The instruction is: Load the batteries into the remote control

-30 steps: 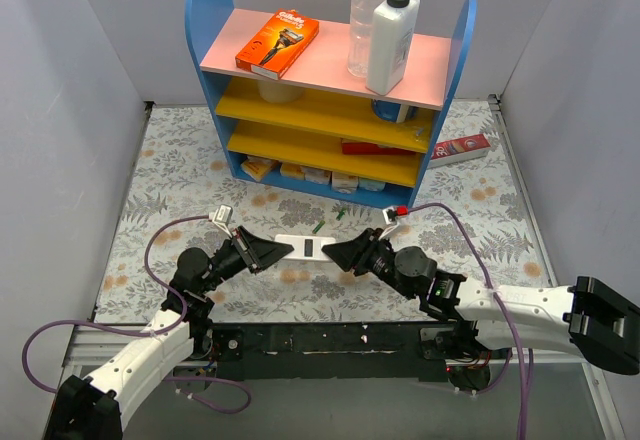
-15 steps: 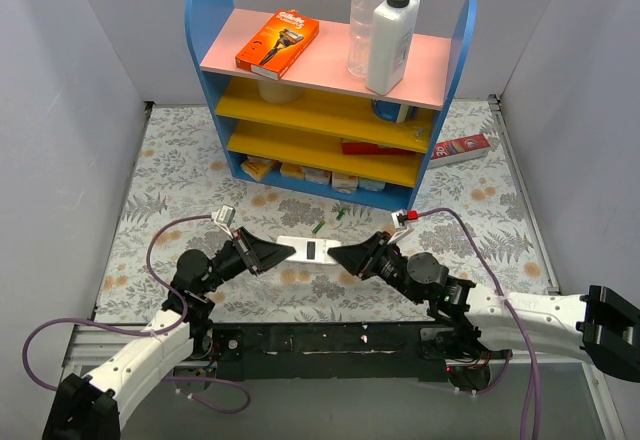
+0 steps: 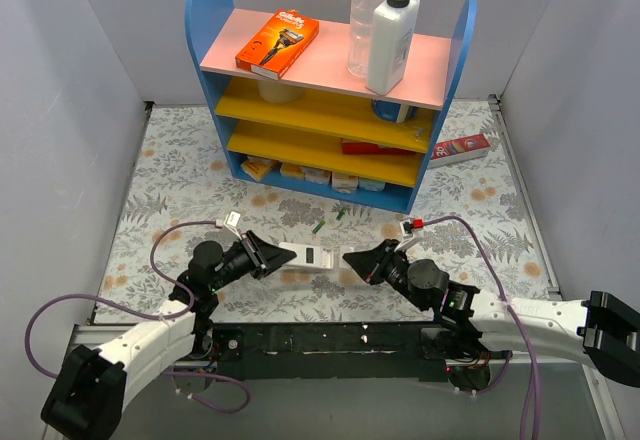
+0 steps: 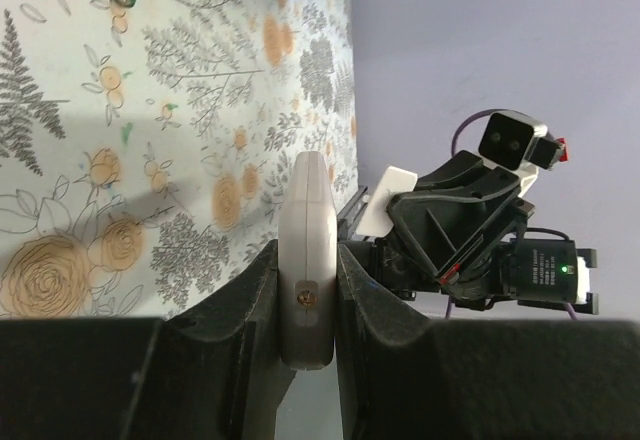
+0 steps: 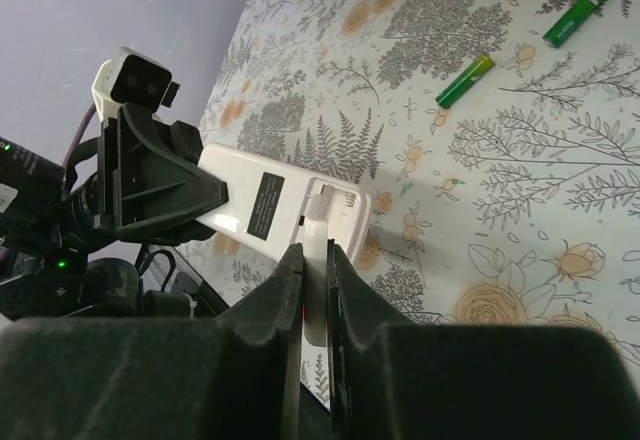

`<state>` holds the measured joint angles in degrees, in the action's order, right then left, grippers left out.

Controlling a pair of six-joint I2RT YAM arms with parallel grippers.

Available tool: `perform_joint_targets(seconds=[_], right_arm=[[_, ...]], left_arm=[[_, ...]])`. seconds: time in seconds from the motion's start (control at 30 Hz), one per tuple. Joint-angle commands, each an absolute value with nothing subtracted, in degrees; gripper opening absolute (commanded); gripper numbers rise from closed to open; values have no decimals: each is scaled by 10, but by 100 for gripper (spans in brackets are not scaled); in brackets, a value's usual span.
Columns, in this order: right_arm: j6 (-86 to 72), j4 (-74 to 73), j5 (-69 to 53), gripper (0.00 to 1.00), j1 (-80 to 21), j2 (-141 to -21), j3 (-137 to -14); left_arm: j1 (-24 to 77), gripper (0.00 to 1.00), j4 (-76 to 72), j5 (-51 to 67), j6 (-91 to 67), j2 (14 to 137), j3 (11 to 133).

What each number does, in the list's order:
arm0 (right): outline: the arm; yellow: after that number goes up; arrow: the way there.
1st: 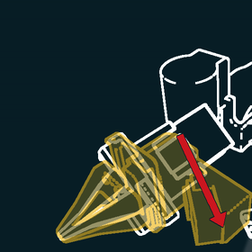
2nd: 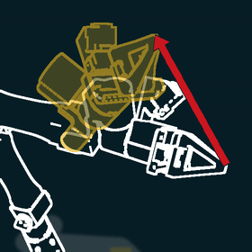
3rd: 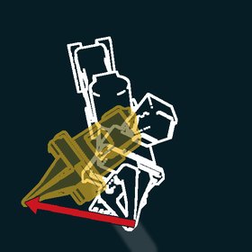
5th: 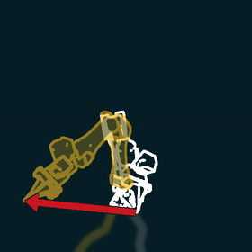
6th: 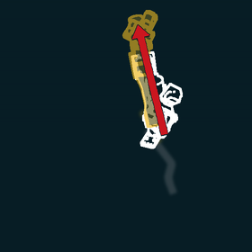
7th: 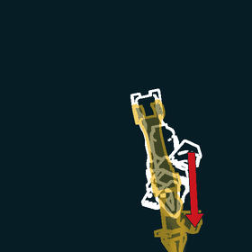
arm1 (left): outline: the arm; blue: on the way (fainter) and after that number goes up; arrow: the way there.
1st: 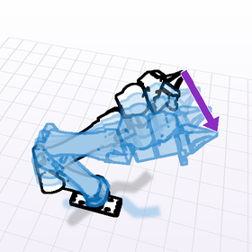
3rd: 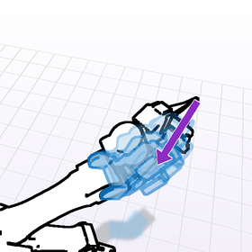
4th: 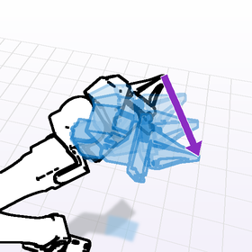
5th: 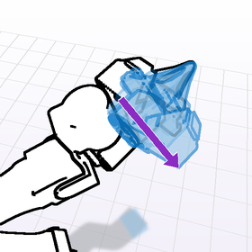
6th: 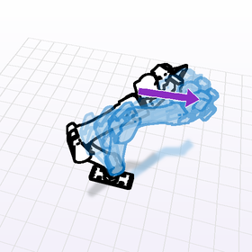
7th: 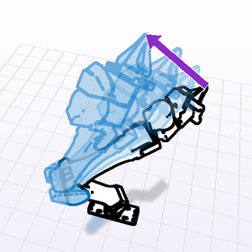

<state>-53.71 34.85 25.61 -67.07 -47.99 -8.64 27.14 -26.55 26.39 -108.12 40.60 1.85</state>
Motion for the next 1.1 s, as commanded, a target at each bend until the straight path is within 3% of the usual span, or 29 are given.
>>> perform_joint_targets(seconds=[0.0, 0.3, 0.57, 1.07], right_arm=[[-542, 380, 282, 3, -666, -482, -72], [-584, 390, 251, 1, -611, -488, -19], [-591, 465, 149, 1, -550, -597, -19], [-641, 499, 54, 3, -488, -746, -12]], left_arm=[[286, 0, -310, 250, -1066, 446, -36], [287, 0, -201, 182, -1046, 331, -21], [287, 0, -120, 156, -1020, 178, -2], [287, 0, -146, 187, -1020, 192, -4]])
